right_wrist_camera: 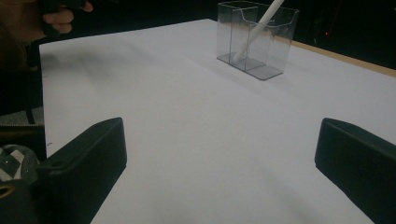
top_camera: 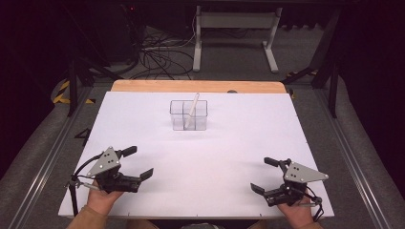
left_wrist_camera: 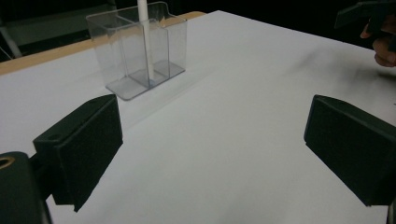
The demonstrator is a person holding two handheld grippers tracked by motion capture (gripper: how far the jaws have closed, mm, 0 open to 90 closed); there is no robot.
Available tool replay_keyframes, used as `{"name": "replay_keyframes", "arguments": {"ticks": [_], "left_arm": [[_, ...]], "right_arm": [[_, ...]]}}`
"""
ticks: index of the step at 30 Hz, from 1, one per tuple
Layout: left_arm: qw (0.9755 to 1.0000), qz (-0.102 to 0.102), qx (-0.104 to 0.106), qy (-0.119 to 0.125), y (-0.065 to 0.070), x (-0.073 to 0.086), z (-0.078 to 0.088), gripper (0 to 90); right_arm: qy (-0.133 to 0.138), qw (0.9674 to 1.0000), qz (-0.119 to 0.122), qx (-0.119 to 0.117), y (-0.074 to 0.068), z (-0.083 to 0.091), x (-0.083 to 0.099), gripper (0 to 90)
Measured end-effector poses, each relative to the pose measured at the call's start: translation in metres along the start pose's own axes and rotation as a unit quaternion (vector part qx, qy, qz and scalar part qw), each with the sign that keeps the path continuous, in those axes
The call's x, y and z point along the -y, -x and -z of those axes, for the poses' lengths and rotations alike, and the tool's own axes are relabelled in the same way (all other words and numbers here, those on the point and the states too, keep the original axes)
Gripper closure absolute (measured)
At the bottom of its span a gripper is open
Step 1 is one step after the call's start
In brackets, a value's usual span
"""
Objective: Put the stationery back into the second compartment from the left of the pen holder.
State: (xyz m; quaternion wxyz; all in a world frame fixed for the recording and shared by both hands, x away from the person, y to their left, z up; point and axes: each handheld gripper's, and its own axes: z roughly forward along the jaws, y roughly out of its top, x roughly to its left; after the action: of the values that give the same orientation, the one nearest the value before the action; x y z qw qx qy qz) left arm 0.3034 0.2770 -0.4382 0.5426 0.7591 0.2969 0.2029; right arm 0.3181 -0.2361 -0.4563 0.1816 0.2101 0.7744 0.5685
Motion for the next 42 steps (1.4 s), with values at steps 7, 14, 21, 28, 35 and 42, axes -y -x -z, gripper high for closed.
{"name": "replay_keyframes", "arguments": {"ticks": [7, 14, 21, 28, 35, 42], "left_arm": [[0.9999, -0.004, -0.006, -0.012, -0.005, 0.021, 0.005, 5.0], [0.9996, 0.006, -0.015, -0.024, -0.007, 0.038, 0.008, 4.6], [0.9996, 0.006, -0.014, -0.025, -0.007, 0.041, 0.006, 4.3], [0.9996, 0.009, -0.019, -0.019, -0.006, 0.04, 0.008, 4.3], [0.9995, 0.008, -0.024, -0.02, -0.007, 0.04, 0.008, 4.1], [0.9995, 0.011, -0.027, -0.015, -0.008, 0.04, 0.01, 3.7]], "right_arm": [[-0.002, 1.0, 0.001, 0.0, 0.0, -0.001, 0.0, 2.5], [-0.005, 1.0, -0.001, 0.001, 0.001, -0.001, 0.001, 2.5], [-0.007, 1.0, -0.002, 0.0, 0.002, -0.001, 0.002, 2.5], [-0.008, 1.0, 0.0, 0.0, 0.001, -0.001, 0.002, 2.5], [-0.008, 1.0, 0.001, 0.001, 0.001, -0.001, 0.002, 2.5], [-0.007, 1.0, 0.002, 0.001, 0.001, 0.0, 0.002, 2.5]]}}
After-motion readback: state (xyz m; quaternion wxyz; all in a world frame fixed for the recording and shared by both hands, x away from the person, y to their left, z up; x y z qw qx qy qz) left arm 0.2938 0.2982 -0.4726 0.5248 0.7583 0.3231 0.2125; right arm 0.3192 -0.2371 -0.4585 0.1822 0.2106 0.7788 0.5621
